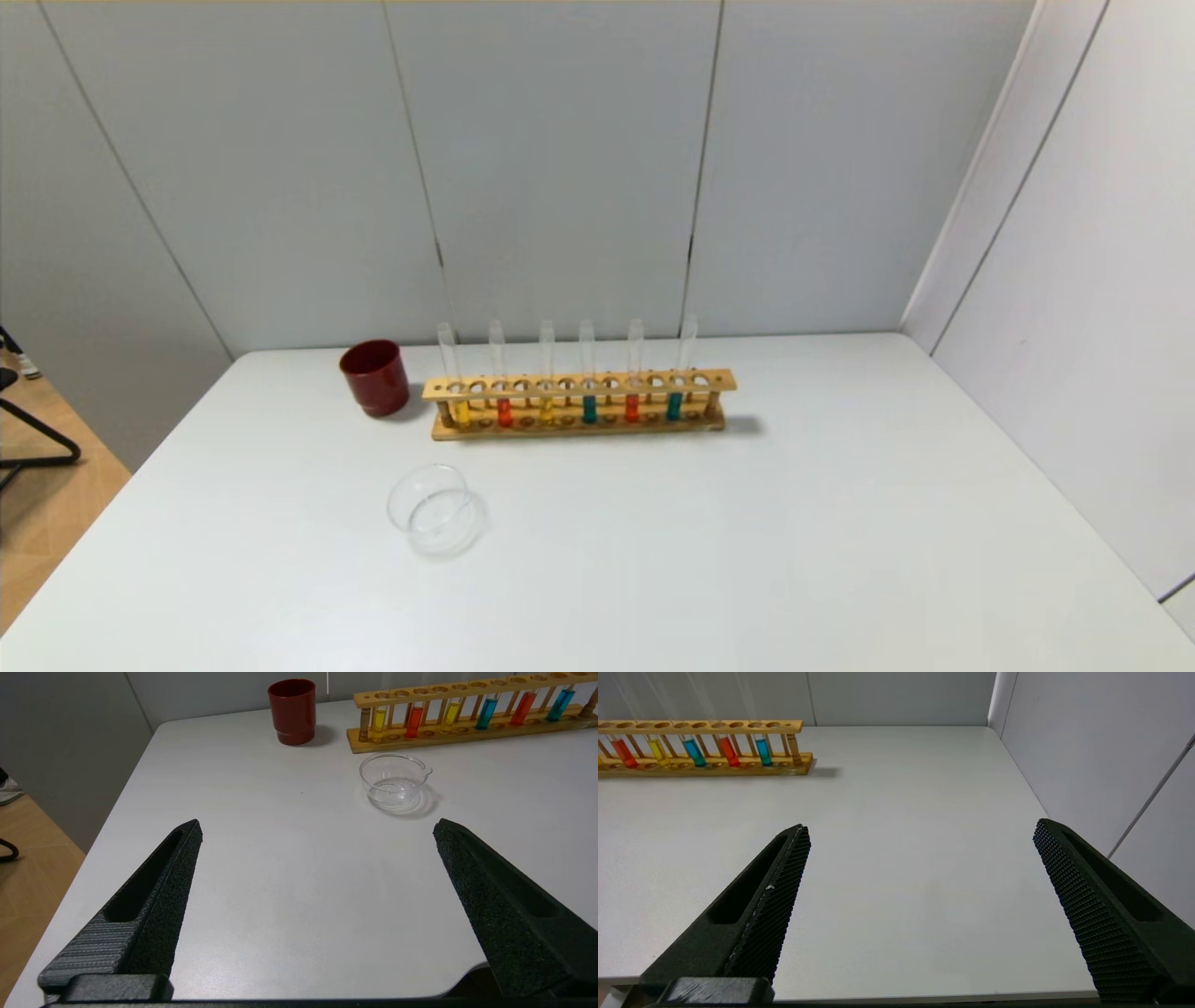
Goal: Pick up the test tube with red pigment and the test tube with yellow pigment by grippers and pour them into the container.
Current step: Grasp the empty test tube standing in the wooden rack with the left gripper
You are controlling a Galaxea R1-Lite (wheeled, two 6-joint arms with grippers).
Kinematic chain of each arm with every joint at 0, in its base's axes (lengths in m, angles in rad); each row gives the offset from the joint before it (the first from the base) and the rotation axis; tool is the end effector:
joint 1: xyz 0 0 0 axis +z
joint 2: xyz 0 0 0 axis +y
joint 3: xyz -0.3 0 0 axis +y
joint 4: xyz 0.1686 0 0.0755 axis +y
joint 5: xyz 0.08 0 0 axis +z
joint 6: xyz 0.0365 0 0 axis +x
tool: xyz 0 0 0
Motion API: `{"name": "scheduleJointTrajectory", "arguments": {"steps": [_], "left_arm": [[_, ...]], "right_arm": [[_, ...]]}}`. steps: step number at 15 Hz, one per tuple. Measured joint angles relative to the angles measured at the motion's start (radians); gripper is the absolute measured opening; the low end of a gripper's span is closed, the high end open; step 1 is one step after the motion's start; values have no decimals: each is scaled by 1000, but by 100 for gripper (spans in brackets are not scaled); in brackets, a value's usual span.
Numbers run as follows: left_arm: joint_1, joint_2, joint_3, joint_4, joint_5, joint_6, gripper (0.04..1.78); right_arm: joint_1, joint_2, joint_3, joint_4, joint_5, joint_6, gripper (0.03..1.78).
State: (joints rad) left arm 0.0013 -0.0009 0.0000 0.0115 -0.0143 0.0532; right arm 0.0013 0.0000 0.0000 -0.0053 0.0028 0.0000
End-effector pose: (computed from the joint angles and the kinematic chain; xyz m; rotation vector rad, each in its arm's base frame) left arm -0.0150 -0.0005 0.0741 0.0531 0.0103 -0.0133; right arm -0.0149 0.0001 0.0761 0.0000 -0.0053 0.0041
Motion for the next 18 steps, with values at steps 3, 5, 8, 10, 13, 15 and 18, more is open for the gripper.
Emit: {"name": "scheduleJointTrajectory", "arguments": {"steps": [3,5,8,10,13,15,18], "left_arm": [[0,0,0,-5,0,-8,175],[0,0,-16,-9,-13,-7,175],[0,12,-167,74,-62,-7,175],[-1,61,-318,173,-118,-3,175],[-19,247,-530,243,-162,-2,175],[-27,412,-650,230,-171,-1,175],[-34,667,-765,127,-178,0,175]], "right_arm": [[0,0,0,0,0,0,175],[0,0,0,0,0,0,175],[0,0,0,0,0,0,175],[0,0,0,0,0,0,175],[0,0,0,0,0,0,175],[0,0,0,0,0,0,175],[0,0,0,0,0,0,175]]}}
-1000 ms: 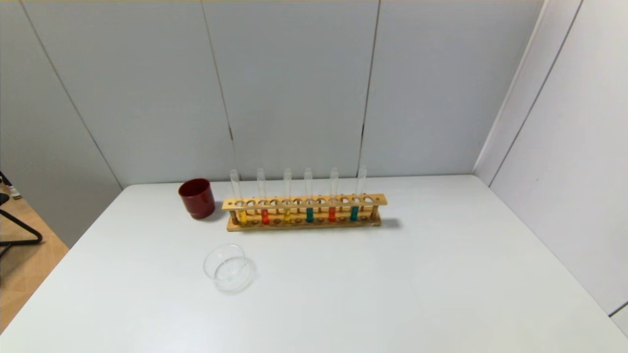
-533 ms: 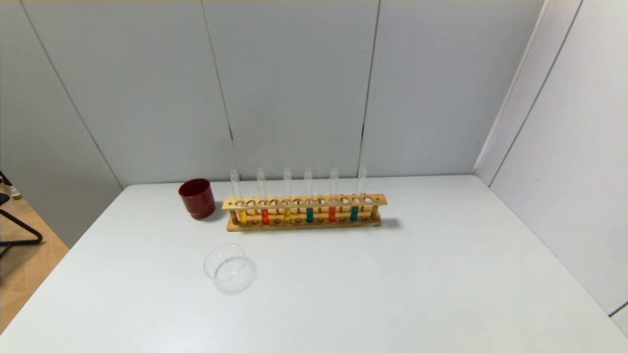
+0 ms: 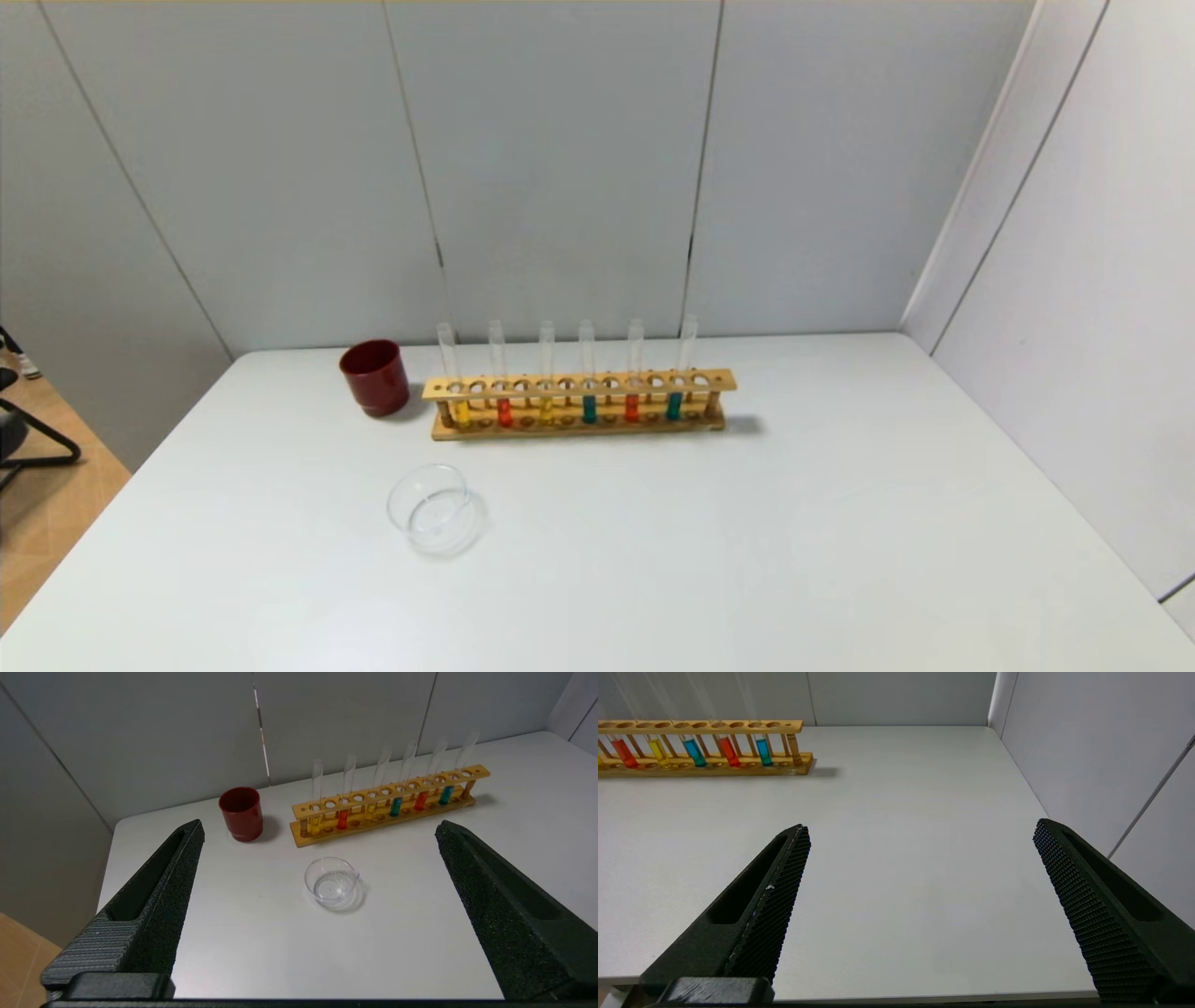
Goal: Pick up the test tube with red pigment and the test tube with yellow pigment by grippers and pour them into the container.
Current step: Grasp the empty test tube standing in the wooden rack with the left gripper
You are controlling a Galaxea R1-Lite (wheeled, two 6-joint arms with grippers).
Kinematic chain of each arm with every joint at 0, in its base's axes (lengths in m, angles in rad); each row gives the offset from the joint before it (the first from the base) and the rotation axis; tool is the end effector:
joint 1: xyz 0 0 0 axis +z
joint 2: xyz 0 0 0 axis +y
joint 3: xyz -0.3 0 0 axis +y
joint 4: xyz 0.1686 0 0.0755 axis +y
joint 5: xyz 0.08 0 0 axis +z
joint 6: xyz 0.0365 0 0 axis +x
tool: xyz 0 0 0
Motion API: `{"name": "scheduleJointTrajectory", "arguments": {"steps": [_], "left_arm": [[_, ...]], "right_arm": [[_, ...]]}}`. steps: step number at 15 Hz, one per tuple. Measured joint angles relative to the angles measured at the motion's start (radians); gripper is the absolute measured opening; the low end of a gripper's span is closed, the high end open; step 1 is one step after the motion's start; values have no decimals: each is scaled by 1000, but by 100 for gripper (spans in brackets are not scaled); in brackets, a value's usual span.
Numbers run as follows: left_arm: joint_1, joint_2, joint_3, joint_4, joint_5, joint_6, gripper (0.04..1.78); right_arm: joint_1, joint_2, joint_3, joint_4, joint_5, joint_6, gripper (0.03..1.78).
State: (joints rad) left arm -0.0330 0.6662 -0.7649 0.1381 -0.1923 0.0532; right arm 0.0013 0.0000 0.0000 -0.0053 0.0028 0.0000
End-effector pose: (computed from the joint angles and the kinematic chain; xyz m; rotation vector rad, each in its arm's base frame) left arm 0.0400 -0.0083 0.2726 0.0498 0.0334 -0.2263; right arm -0.0149 0.0001 0.0761 0.0000 -0.0053 0.0041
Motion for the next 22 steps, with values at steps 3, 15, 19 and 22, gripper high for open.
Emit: {"name": "scheduleJointTrajectory", "arguments": {"steps": [3,15,19,22], "left_arm": [[-3,240,-49,-153,-7,-3,175],[-38,967,-19,-810,-57,-14,175],[-43,1130,-15,-966,-61,-10,175],[-54,1228,-18,-1062,-68,-7,175]], "right_arm": [[-1,0,0,0,0,0,175],[-1,0,0,0,0,0,175],[-1,0,0,0,0,0,175],[-1,0,0,0,0,0,175]]}}
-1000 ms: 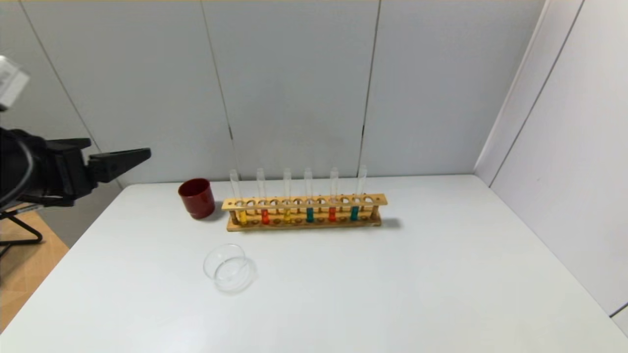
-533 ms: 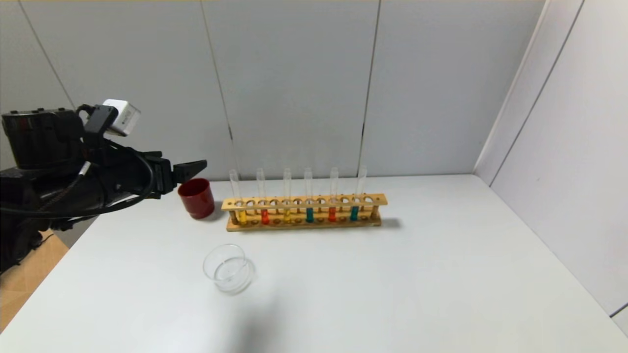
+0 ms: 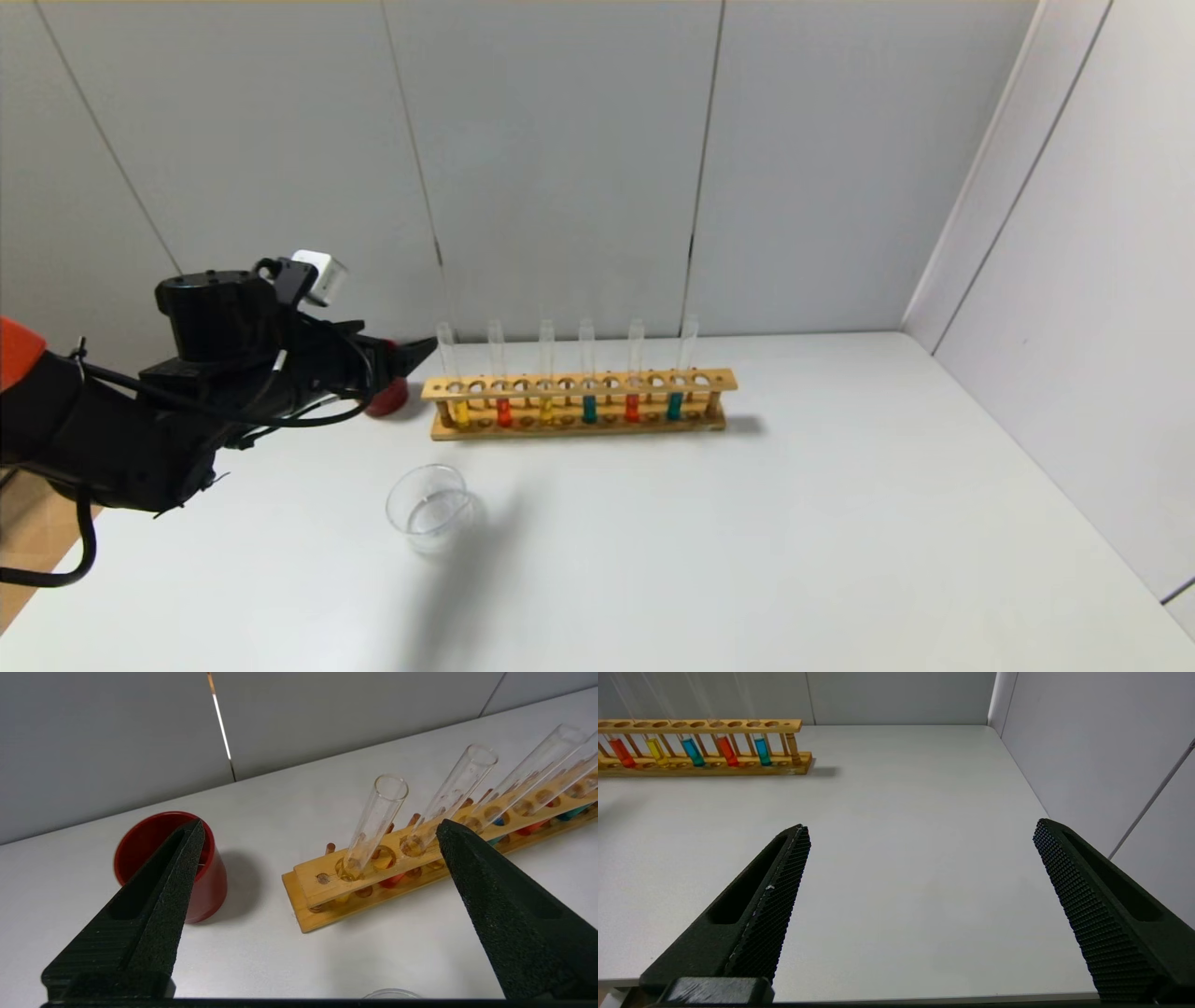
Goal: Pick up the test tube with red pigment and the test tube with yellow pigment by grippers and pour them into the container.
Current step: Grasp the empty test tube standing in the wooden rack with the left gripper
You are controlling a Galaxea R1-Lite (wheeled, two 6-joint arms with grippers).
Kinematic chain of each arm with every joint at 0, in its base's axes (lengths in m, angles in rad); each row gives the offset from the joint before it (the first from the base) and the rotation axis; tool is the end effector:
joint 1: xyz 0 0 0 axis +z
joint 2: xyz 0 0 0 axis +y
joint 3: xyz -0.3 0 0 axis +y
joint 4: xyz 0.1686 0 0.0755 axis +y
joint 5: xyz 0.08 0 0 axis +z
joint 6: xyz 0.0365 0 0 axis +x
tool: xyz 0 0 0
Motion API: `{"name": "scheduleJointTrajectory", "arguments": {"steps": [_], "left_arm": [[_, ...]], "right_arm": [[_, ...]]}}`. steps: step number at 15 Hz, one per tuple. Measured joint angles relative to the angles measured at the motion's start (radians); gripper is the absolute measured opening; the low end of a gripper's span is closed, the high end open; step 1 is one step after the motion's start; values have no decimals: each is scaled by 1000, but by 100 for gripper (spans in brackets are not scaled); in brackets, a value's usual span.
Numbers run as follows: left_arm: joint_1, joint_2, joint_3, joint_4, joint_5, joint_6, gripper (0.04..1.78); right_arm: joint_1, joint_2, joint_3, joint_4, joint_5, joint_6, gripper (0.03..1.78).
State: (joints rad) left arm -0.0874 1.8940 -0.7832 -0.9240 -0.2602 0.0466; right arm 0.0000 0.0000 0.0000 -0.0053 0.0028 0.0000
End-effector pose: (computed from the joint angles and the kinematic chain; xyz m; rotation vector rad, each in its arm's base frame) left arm 0.3489 -0.0400 0.1455 0.0298 0.1789 -0.3509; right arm -0.0149 0.0001 0.0761 0.0000 -0.0053 0.0028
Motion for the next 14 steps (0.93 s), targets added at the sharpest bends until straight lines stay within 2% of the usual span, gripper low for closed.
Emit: {"name": "scheduleJointTrajectory", "arguments": {"steps": [14], "left_arm": [[-56,189,-126,4,-15,0,175]], "right_arm": [[0,0,0,0,0,0,175]]}}
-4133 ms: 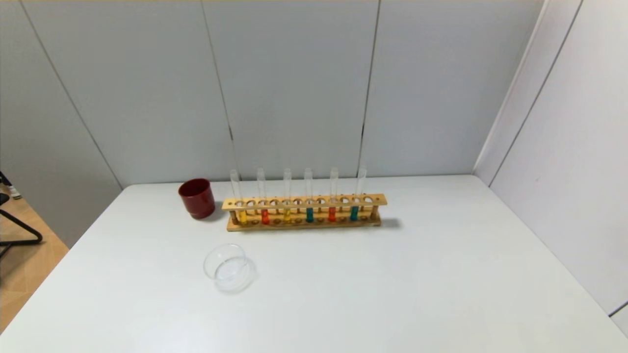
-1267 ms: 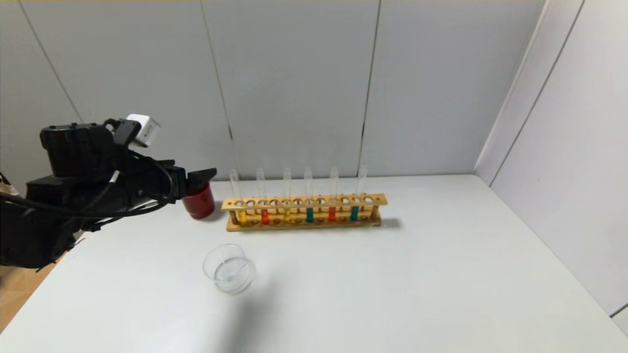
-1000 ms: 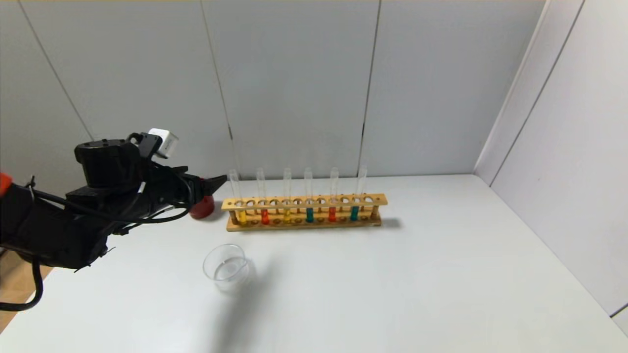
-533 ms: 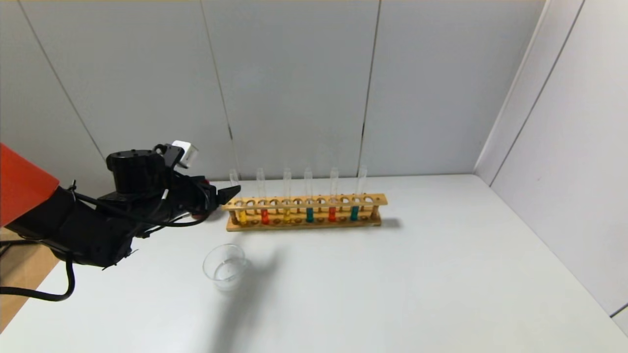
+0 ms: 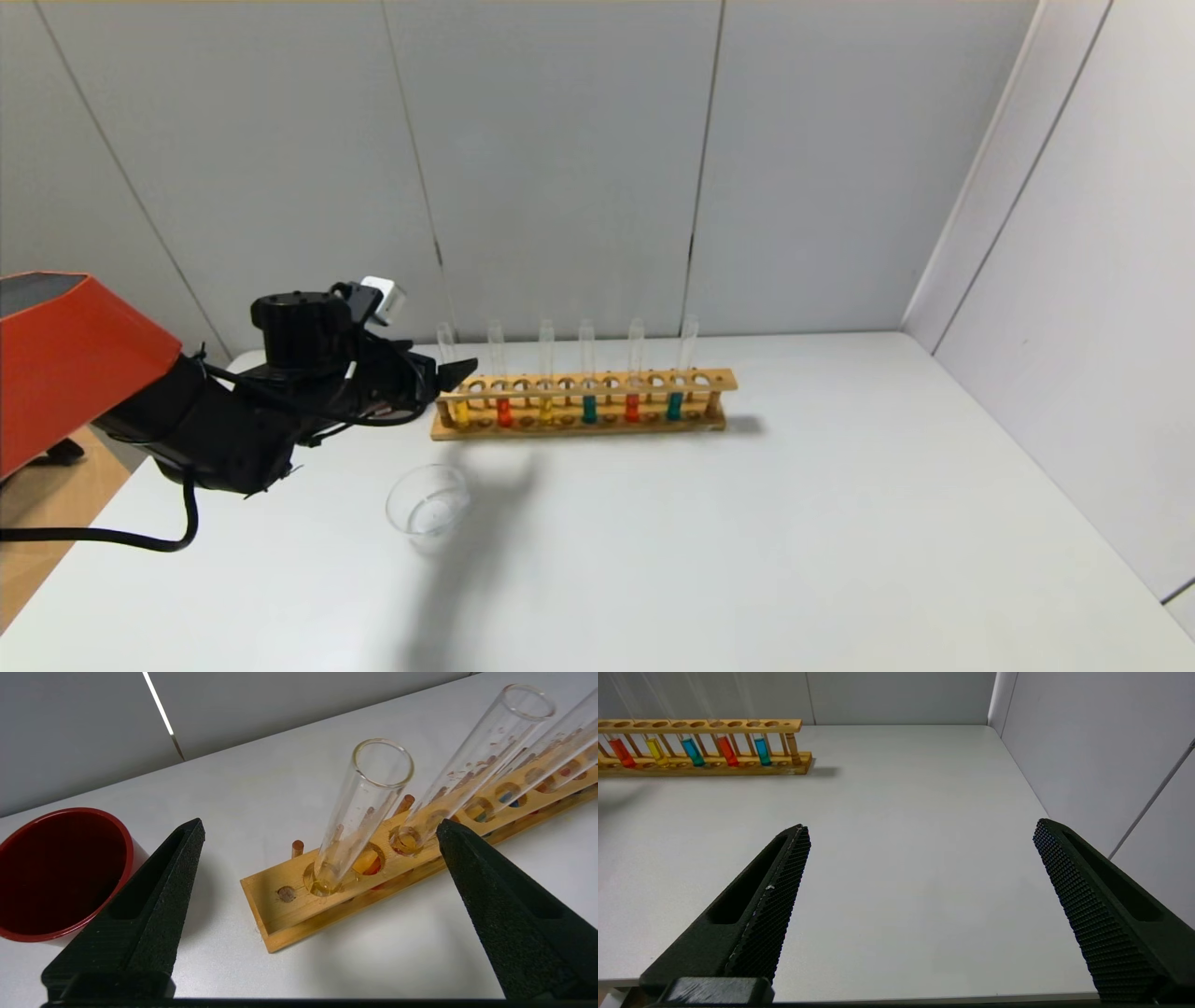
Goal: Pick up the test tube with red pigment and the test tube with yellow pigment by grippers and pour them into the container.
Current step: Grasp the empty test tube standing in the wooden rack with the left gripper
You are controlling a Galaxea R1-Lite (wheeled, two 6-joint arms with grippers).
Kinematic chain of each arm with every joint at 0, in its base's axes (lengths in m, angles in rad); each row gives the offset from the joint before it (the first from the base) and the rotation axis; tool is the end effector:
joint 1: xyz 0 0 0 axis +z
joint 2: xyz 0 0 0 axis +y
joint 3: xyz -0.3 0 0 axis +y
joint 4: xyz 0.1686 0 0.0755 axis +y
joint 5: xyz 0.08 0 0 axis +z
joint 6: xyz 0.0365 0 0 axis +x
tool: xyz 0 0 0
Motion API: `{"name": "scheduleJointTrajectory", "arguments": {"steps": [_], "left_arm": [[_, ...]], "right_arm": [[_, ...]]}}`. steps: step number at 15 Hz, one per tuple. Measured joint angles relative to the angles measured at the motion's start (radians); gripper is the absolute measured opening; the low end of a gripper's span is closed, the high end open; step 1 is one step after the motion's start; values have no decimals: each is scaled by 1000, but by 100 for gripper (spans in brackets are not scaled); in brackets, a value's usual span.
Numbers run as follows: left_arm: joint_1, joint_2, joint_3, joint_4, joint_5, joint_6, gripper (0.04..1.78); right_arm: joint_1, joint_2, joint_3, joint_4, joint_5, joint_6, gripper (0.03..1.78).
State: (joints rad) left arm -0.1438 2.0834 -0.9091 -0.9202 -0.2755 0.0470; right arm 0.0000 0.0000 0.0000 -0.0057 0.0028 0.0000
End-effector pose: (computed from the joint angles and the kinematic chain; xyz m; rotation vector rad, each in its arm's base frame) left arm 0.3878 -0.0662 0.1061 0.0292 0.2455 -0.4229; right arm -0.0149 0.0001 0.0762 0.0000 -0.0057 0.0028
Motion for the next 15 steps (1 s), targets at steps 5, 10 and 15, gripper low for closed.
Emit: {"name": "scheduleJointTrajectory", "arguments": {"steps": [5,10,15], "left_arm": [[-5,50,-32,1,1,3,166],[-18,89,-66,2,2,4,101],[-38,106,-80,3,11,6,33]], "right_arm": [[0,0,0,0,0,0,175],[0,0,0,0,0,0,175],[0,0,0,0,0,0,175]]}}
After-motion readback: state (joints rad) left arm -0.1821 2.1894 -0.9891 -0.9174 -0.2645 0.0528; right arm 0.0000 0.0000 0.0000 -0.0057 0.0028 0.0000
